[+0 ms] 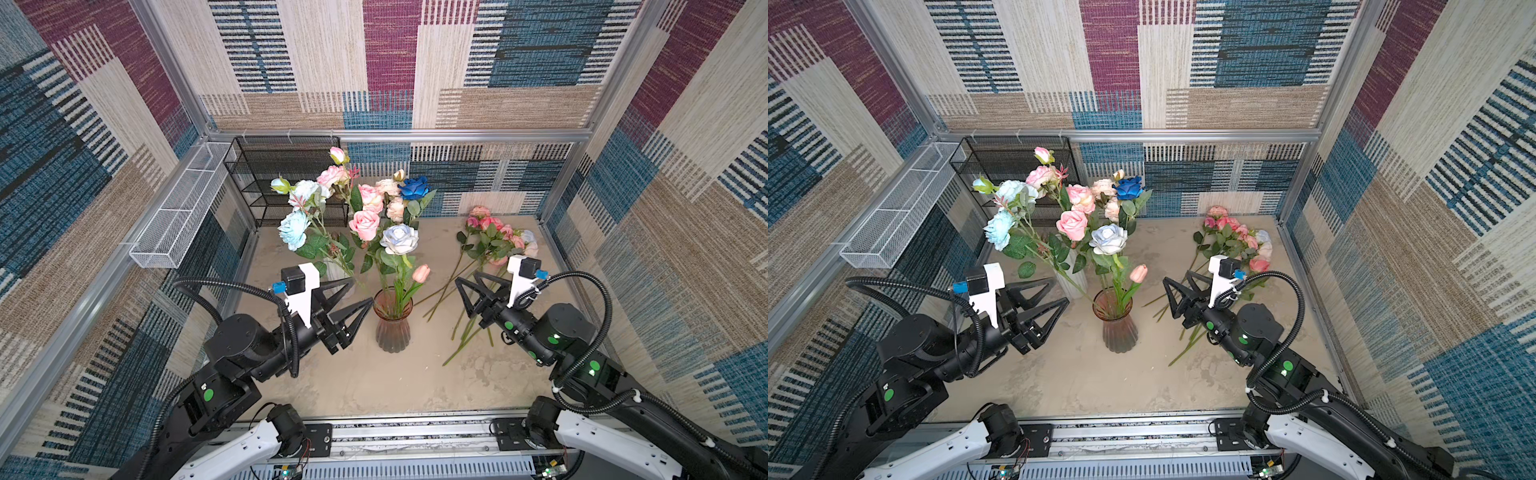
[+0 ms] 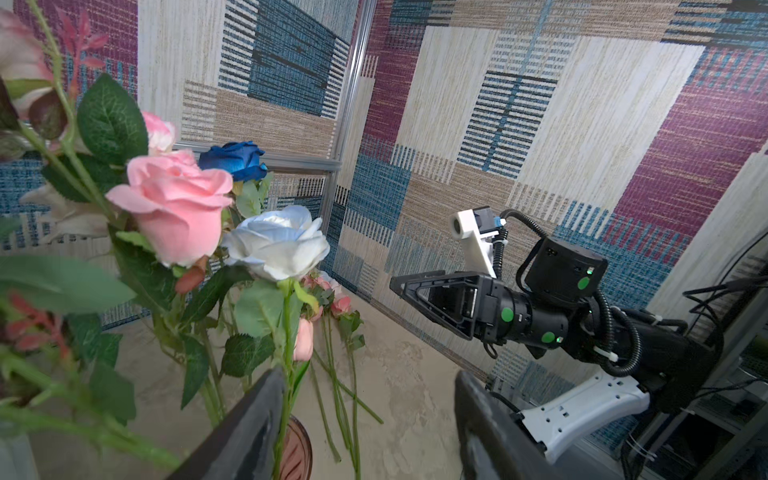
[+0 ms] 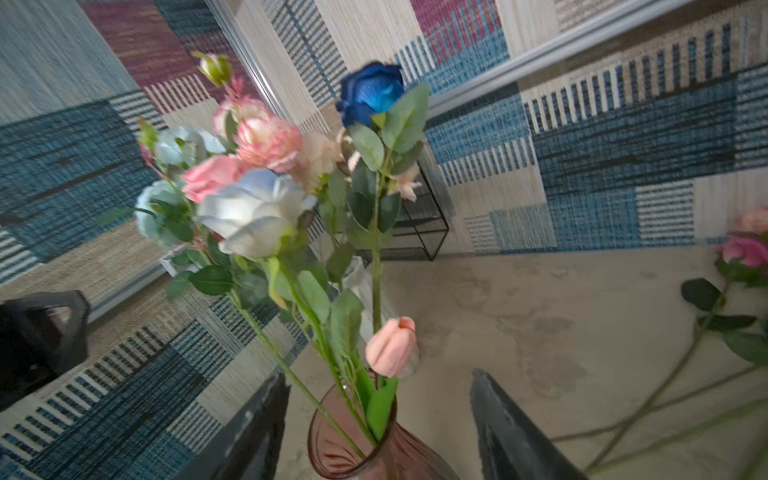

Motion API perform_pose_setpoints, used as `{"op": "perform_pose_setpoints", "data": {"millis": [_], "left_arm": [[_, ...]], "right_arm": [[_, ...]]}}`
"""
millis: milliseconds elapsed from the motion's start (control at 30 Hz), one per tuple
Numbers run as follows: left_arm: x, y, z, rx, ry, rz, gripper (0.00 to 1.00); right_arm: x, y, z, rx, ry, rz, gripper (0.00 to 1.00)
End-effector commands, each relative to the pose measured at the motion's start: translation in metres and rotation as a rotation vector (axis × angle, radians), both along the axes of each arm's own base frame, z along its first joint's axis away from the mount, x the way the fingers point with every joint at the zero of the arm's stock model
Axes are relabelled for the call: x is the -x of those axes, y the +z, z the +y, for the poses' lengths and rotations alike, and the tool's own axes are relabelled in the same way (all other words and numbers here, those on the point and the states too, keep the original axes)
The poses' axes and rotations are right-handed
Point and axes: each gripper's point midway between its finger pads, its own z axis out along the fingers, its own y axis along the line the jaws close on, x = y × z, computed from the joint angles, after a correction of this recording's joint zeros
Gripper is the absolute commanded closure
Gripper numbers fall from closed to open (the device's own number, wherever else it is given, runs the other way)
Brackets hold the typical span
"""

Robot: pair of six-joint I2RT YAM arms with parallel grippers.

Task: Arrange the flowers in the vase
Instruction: 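Lower the pink glass vase onto the table and open the left gripper, then move the right gripper to the pile and grasp pink rose stems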

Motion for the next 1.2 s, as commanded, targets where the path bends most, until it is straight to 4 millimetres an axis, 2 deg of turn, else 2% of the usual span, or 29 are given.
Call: {"op": "perform_pose_setpoints", "data": {"millis": [0, 133, 333, 533, 700, 800, 933, 1167], "left_arm": [[-0.008, -0.017, 0.019, 0.032, 0.099, 0.036, 0.33], [-0.01, -0.043, 0.036, 0.036, 0.169, 0.079, 0.33], [-0.015, -0.074, 0.038, -0.001, 0.204, 0.135, 0.33], [-0.018, -0.083, 0.035, -0.019, 0.205, 0.14, 0.33], [-0.019, -0.09, 0.037, -0.042, 0.22, 0.151, 0.33], [-0.019, -0.093, 0.039, -0.043, 0.227, 0.158, 0.33], [-0.018, -0.092, 0.041, -0.032, 0.232, 0.152, 0.33], [-0.015, -0.087, 0.04, -0.023, 0.214, 0.141, 0.33]], "right_arm": [[-0.018, -0.04, -0.006, 0.061, -0.105, 0.153, 0.49], [-0.052, -0.087, -0.013, 0.109, -0.126, 0.327, 0.5], [-0.107, -0.143, -0.06, 0.107, -0.248, 0.473, 0.5], [-0.166, -0.186, -0.086, 0.017, -0.297, 0.572, 0.48], [-0.221, -0.214, -0.1, 0.011, -0.351, 0.629, 0.54], [-0.247, -0.234, -0.106, 0.011, -0.383, 0.669, 0.56], [-0.268, -0.261, -0.115, 0.028, -0.444, 0.743, 0.59], [-0.283, -0.292, -0.121, 0.052, -0.504, 0.839, 0.61]]}}
